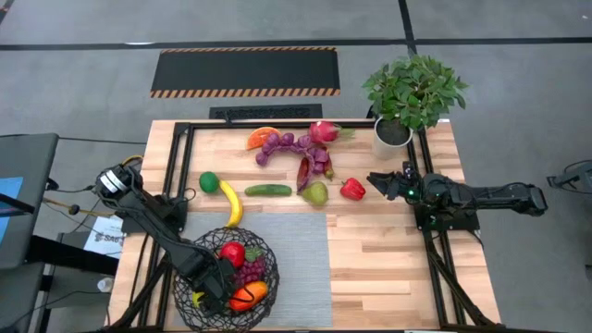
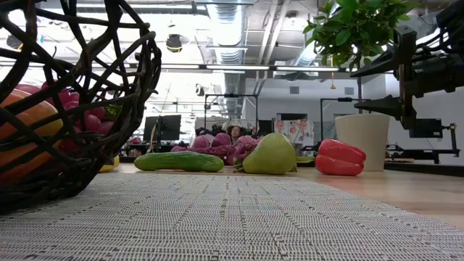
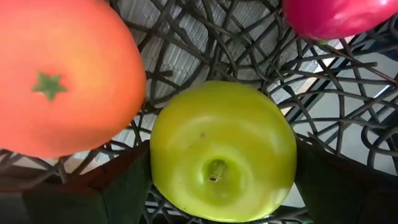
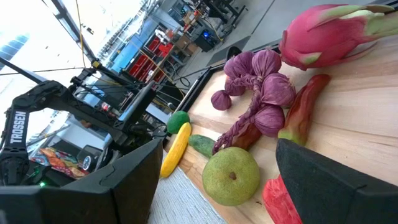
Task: Build produce basket
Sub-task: Put the green apple into the black wire basket, then put the pear into the black wire basket
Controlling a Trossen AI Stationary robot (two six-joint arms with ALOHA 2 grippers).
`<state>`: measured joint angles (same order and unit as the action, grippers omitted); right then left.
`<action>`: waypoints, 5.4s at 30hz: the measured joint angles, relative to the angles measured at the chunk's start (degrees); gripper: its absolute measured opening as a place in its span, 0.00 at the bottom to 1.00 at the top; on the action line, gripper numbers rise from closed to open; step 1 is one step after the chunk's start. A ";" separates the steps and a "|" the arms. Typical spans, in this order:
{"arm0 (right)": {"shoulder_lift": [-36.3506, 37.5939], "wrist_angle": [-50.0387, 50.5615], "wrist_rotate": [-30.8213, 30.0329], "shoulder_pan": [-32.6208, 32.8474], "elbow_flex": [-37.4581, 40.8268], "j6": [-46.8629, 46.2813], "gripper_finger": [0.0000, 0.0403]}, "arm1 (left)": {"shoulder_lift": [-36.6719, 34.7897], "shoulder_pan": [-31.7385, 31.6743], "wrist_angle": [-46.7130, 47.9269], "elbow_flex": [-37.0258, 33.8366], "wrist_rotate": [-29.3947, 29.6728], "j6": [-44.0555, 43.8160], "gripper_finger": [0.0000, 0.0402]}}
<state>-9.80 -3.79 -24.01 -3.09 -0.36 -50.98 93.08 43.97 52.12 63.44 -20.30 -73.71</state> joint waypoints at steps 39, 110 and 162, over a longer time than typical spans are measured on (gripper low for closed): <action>0.02 0.00 0.13 0.02 0.00 0.31 0.83 | -21.17 -30.00 10.18 9.46 32.23 21.20 0.99; -2.67 0.00 0.13 0.07 0.00 0.00 0.83 | 25.14 -51.33 -20.82 34.90 13.25 52.64 0.82; -2.58 -0.02 0.13 0.07 0.00 -2.10 0.83 | 12.22 -30.27 -83.40 68.06 -36.08 17.27 0.83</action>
<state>-12.38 -3.81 -23.88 -3.03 -0.36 -53.08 105.30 13.69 -31.28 131.50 -56.38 -56.44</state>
